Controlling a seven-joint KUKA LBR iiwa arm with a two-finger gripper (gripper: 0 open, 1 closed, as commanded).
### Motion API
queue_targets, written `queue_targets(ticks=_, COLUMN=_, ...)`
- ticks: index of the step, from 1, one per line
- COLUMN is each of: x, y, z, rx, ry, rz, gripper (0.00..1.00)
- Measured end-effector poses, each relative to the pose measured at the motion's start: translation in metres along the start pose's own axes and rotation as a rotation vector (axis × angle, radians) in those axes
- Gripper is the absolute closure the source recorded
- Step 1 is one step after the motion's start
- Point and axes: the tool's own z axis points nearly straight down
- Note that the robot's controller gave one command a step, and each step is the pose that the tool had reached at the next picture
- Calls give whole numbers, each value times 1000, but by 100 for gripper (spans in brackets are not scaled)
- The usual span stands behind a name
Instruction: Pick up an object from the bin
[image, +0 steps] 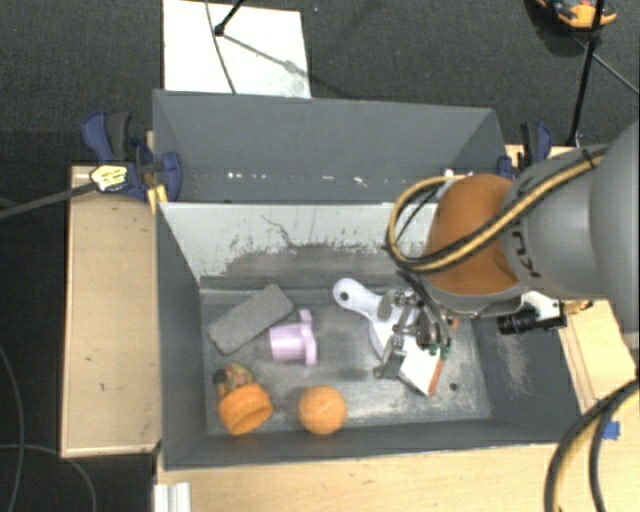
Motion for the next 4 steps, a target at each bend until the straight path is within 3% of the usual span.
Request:
queue_targets(ticks=1, x=33, y=-14, z=27, rx=2, ry=-1, rz=28, gripper=0)
queue_targets(ticks=2, x=58, y=10, z=29, rx=1, ry=1, rz=178, gripper=100)
queue_targets(ticks=4, x=59, y=9, z=25, rx=3, ry=4, rz=177, gripper=100)
